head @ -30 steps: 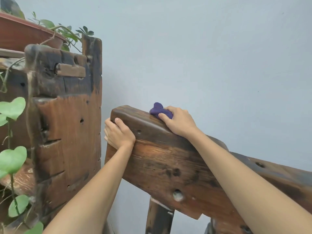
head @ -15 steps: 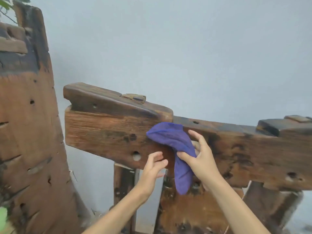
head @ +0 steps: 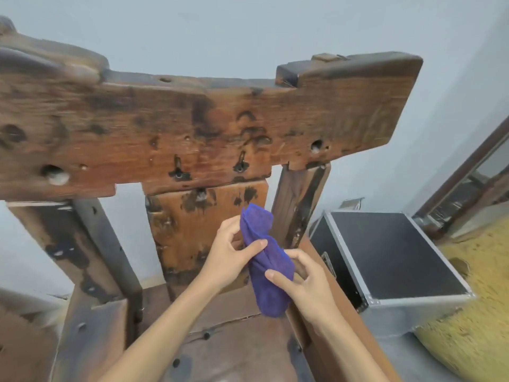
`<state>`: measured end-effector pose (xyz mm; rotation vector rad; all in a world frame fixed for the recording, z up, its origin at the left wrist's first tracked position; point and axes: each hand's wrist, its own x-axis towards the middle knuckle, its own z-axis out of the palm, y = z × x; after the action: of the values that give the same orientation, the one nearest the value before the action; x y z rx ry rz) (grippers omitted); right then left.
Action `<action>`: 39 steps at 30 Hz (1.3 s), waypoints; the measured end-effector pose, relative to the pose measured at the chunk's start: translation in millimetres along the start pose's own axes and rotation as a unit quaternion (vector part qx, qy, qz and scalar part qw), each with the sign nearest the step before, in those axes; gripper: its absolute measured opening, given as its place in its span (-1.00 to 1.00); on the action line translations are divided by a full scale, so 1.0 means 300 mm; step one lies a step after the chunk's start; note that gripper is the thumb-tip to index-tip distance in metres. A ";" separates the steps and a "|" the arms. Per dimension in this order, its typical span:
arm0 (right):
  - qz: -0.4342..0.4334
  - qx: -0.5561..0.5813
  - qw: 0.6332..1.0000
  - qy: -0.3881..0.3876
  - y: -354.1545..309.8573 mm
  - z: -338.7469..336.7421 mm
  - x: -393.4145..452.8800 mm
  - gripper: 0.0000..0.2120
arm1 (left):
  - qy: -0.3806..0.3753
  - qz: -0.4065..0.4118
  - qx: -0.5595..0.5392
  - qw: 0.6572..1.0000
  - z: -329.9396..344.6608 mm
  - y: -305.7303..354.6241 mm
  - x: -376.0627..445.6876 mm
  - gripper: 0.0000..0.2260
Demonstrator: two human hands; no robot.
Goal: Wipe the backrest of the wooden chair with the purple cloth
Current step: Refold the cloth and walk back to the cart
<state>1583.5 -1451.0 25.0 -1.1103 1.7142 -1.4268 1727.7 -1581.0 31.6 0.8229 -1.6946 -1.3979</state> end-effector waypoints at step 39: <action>0.082 -0.073 0.922 0.371 0.425 -1.513 -1.010 -0.88 | -0.634 0.128 0.100 0.756 2.011 0.284 -0.465 -0.51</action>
<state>1293.4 -973.2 -18.5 -0.4757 2.3937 -1.7580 1270.1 -1155.4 34.9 -0.5019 -2.8228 -1.6822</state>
